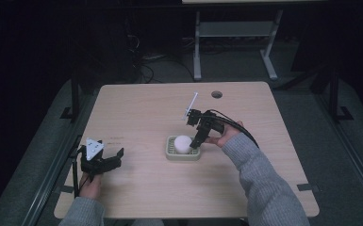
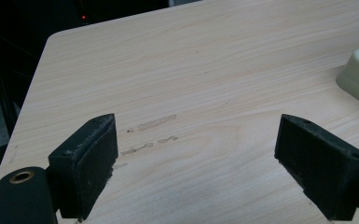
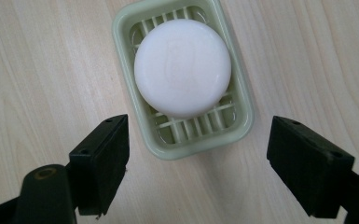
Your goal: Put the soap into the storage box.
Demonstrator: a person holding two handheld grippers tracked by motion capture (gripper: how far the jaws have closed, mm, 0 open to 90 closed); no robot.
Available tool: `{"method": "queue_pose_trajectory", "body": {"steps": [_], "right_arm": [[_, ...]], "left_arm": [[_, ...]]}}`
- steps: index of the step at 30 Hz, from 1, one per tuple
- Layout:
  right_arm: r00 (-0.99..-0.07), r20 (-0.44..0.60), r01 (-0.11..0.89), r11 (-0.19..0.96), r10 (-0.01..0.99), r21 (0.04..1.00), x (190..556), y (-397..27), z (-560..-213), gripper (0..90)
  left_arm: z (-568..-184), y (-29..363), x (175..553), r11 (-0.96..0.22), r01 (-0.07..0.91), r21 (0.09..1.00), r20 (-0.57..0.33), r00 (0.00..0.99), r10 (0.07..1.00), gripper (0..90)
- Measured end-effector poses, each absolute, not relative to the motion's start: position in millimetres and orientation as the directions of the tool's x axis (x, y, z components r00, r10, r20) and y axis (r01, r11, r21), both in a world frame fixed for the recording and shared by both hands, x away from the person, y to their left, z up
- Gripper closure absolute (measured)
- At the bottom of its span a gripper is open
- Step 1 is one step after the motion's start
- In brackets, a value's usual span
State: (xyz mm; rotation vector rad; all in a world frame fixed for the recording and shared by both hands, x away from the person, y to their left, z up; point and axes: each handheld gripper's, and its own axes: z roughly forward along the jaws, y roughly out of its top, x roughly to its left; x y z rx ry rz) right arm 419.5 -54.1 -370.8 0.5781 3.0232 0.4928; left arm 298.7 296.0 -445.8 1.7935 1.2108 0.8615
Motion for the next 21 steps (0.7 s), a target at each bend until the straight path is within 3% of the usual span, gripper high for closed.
{"method": "queue_pose_trajectory", "body": {"steps": [21], "right_arm": [[-0.919, 0.037, 0.383, 0.867, 0.393, 0.317, 414, -76, -369, 20.6]], "left_arm": [[-446, 295, 299, -0.235, 0.407, 0.883, 0.105, 0.317, 0.943, 12.8]]}}
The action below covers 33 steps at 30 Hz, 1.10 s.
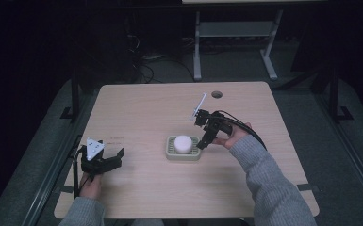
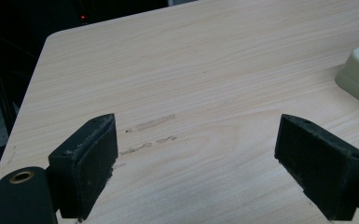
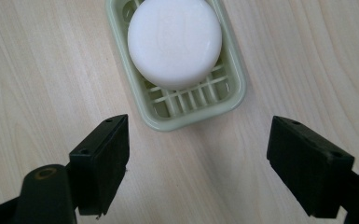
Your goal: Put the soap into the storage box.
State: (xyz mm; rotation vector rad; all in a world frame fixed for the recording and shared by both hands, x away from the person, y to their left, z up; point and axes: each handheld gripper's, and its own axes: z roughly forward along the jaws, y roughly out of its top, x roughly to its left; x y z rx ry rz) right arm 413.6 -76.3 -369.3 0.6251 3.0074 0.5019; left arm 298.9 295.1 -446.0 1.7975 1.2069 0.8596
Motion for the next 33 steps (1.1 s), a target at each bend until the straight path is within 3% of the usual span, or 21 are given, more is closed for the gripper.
{"method": "queue_pose_trajectory", "body": {"steps": [33], "right_arm": [[-0.892, 0.064, 0.443, 0.836, 0.448, 0.324, 398, -119, -378, 20.9]], "left_arm": [[-446, 294, 299, -0.241, 0.408, 0.881, 0.111, 0.317, 0.942, 12.8]]}}
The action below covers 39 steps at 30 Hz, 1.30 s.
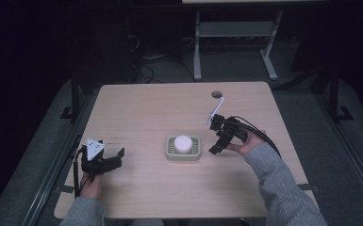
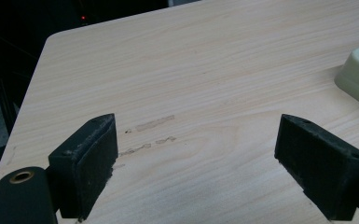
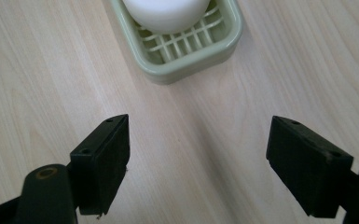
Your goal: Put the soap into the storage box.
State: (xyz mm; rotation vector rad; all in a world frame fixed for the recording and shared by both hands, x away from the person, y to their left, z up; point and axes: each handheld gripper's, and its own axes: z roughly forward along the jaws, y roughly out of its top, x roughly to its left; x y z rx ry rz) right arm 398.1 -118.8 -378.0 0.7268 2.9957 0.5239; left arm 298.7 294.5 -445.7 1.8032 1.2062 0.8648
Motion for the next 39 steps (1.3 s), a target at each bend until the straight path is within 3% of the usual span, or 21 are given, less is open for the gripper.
{"method": "queue_pose_trajectory", "body": {"steps": [39], "right_arm": [[-0.845, 0.077, 0.522, 0.785, 0.529, 0.334, 364, -182, -400, 20.8]], "left_arm": [[-446, 293, 298, -0.244, 0.405, 0.881, 0.114, 0.317, 0.941, 12.8]]}}
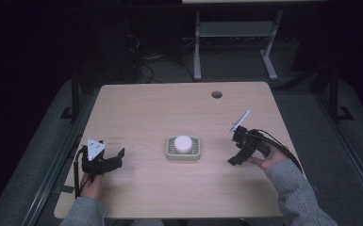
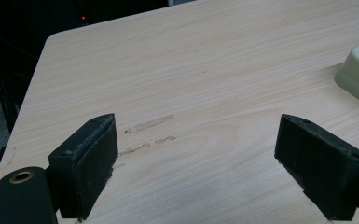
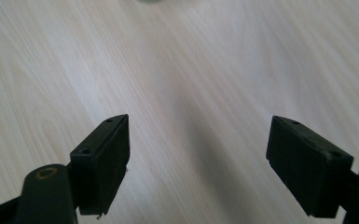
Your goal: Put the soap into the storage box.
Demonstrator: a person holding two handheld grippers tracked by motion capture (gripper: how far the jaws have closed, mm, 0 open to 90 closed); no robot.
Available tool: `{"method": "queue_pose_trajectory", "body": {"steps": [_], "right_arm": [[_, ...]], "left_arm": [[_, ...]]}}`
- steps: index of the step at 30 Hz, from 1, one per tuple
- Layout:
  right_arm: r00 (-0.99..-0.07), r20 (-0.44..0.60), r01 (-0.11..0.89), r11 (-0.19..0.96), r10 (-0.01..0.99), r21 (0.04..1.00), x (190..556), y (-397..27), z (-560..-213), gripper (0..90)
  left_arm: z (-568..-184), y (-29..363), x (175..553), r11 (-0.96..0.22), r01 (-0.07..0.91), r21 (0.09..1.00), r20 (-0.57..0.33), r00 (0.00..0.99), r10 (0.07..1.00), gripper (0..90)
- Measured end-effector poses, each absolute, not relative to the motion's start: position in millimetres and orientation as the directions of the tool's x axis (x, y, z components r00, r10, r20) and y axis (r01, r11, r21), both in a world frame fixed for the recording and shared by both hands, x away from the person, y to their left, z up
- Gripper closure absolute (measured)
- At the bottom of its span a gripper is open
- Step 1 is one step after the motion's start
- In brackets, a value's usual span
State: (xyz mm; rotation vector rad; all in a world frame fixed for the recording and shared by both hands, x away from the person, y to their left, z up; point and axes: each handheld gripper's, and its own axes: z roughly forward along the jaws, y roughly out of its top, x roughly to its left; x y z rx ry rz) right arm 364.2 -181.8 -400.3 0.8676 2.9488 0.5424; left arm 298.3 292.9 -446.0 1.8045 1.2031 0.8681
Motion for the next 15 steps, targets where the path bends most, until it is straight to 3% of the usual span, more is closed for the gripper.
{"method": "queue_pose_trajectory", "body": {"steps": [15], "right_arm": [[-0.804, 0.103, 0.575, 0.72, 0.586, 0.388, 328, -218, -421, 18.8]], "left_arm": [[-446, 290, 298, -0.254, 0.396, 0.882, 0.123, 0.327, 0.937, 12.8]]}}
